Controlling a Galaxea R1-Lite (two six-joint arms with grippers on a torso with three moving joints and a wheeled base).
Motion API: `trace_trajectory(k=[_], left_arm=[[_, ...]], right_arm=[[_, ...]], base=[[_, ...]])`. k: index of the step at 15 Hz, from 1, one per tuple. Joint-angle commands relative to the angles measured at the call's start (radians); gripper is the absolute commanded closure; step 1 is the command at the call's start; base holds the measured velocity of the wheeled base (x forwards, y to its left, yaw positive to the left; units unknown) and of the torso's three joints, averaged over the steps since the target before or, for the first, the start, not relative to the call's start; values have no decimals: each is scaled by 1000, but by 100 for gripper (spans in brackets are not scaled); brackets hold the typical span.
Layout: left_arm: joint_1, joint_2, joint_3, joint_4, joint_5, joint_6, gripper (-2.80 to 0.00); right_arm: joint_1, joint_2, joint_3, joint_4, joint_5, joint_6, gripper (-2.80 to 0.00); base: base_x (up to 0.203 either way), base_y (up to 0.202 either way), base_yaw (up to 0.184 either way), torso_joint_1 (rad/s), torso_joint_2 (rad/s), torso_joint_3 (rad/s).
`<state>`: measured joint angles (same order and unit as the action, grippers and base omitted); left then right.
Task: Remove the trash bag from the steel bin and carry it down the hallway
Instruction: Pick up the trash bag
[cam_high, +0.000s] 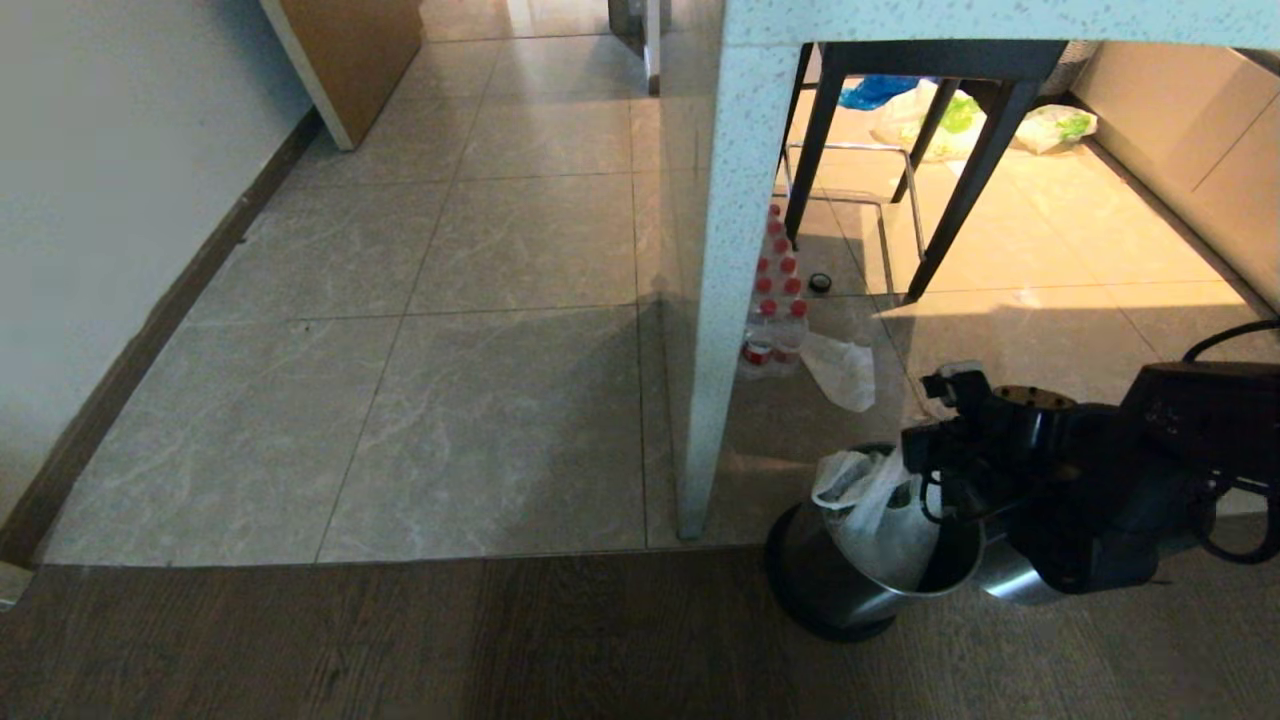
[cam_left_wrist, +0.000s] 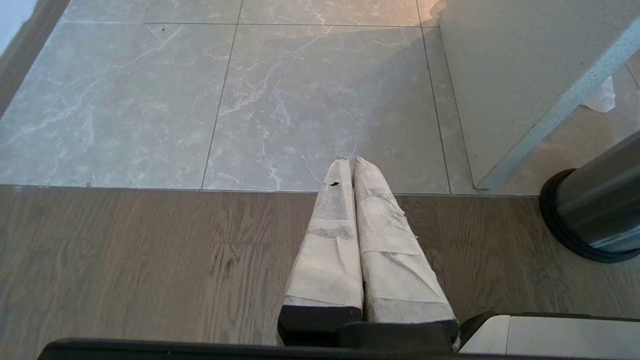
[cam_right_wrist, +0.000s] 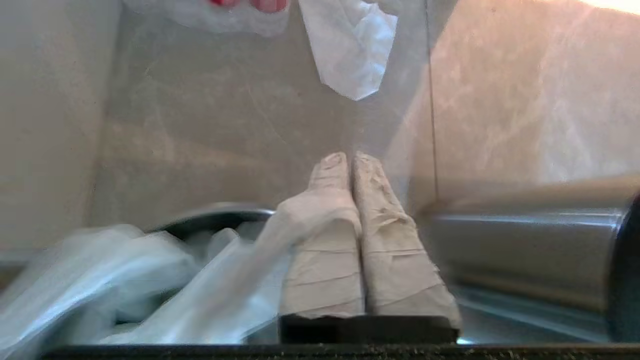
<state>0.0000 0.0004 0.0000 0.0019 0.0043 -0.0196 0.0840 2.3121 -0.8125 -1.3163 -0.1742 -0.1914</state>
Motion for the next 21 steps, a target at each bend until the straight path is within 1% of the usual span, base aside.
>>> trace_trajectory(k=[1,3,7,9,10,13,14,17,19,21], left_arm=[[0,0,2,0,0,0,0],[0,0,0,0,0,0,0],[0,-1,0,0,0,0,0],[0,0,2,0,0,0,0],[0,0,0,0,0,0,0],[0,0,2,0,-1,0,0],[0,0,0,0,0,0,0],[0,-1,1,0,0,0,0],[0,0,0,0,-1,0,0],[0,-2,1,0,-1,0,0]], right_arm=[[0,-141,11,89,-1,43,0],[-2,-296,45,223,-1,113,0],[-5,-598,200,444,-1,254,0],[-6,-689,272,554,-1,296,0],[-5,-720,281,583,0,303,0],[-6,-808,273,662,0,308,0],[-7,-812,269,665,-1,309,0],[-36,-889,181,688,3,323,0],[-55,-957,119,757,8,334,0],[-58,-1007,85,834,8,346,0]], base=[[0,0,0,0,0,0],[0,0,0,0,0,0],[0,0,0,0,0,0],[0,0,0,0,0,0],[0,0,0,0,0,0],[0,0,0,0,0,0],[0,0,0,0,0,0],[0,0,0,0,0,0],[0,0,0,0,0,0],[0,0,0,0,0,0]])
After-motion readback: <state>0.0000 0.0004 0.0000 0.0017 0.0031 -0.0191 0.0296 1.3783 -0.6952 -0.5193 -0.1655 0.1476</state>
